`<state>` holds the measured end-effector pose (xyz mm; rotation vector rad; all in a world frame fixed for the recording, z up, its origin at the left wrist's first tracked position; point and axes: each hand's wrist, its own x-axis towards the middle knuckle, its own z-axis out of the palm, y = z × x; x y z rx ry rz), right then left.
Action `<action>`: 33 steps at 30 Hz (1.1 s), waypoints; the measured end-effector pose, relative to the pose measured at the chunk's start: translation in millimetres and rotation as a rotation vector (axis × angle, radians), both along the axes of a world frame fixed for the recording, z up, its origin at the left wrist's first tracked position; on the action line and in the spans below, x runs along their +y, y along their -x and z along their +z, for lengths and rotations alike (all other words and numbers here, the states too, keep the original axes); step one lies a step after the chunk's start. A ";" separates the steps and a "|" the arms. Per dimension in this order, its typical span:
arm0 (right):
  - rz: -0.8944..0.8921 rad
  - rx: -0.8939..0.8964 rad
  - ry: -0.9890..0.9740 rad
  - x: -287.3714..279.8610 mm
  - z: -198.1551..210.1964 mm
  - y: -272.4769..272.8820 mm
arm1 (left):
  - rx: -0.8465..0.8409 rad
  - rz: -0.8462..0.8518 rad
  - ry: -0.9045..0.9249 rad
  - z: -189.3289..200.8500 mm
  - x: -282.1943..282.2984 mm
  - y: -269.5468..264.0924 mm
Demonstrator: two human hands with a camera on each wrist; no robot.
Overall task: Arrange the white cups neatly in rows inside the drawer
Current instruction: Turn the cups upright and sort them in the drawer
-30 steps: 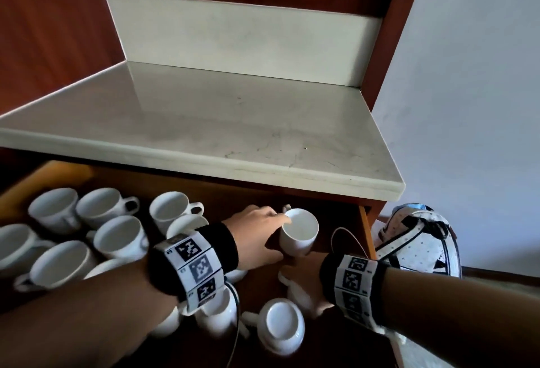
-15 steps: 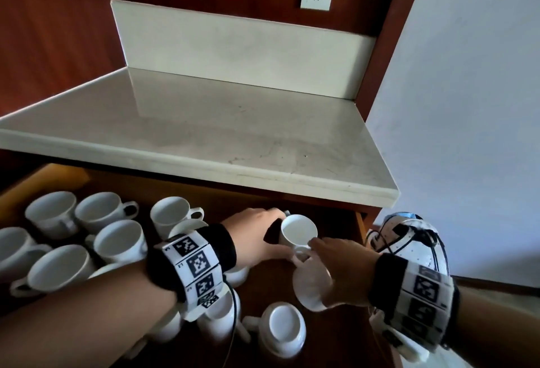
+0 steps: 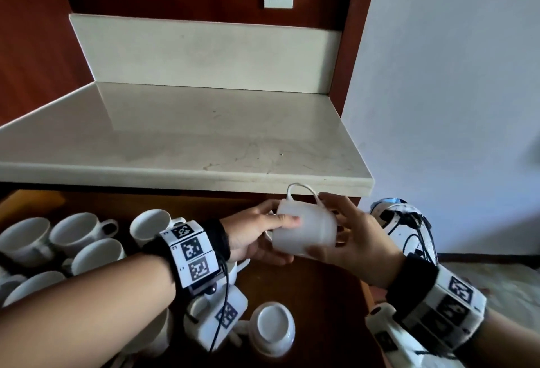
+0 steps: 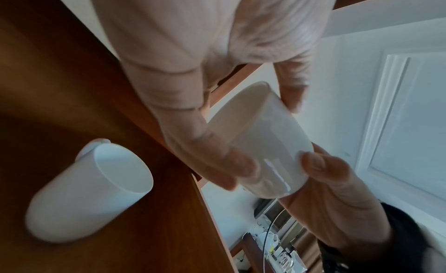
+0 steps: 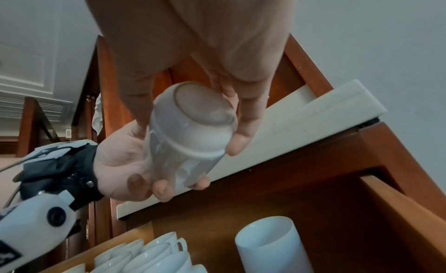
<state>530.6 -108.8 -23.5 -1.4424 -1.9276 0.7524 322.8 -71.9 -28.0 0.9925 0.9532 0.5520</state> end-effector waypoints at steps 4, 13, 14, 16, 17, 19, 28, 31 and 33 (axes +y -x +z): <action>0.061 -0.087 0.064 4.9 1.5 -6.8 | 0.240 0.013 -0.252 -2.0 5.1 -6.9; -0.054 -0.262 -0.004 9.3 7.9 -20.1 | 1.152 -0.524 -0.738 -42.2 10.8 -32.9; -0.038 -0.268 0.003 8.6 4.7 -18.9 | 1.163 -0.548 -0.746 -44.7 10.6 -37.3; -0.016 -0.263 0.013 8.1 -1.4 -17.0 | 1.176 -0.585 -0.747 -49.4 10.5 -44.4; -0.010 -0.268 0.017 8.1 -3.6 -16.0 | 1.185 -0.603 -0.747 -52.2 10.8 -46.9; -0.004 -0.286 0.023 9.0 -6.8 -16.0 | 1.209 -0.633 -0.753 -55.5 11.8 -51.6; -0.011 -0.295 0.031 14.4 -8.1 -19.2 | 1.258 -0.675 -0.807 -67.9 1.7 -59.1; -0.003 -0.308 0.044 16.4 -9.2 -17.7 | 1.263 -0.703 -0.817 -72.7 -4.4 -61.4; -0.001 -0.307 0.043 17.1 -10.6 -16.2 | 1.261 -0.706 -0.816 -74.1 -5.2 -63.3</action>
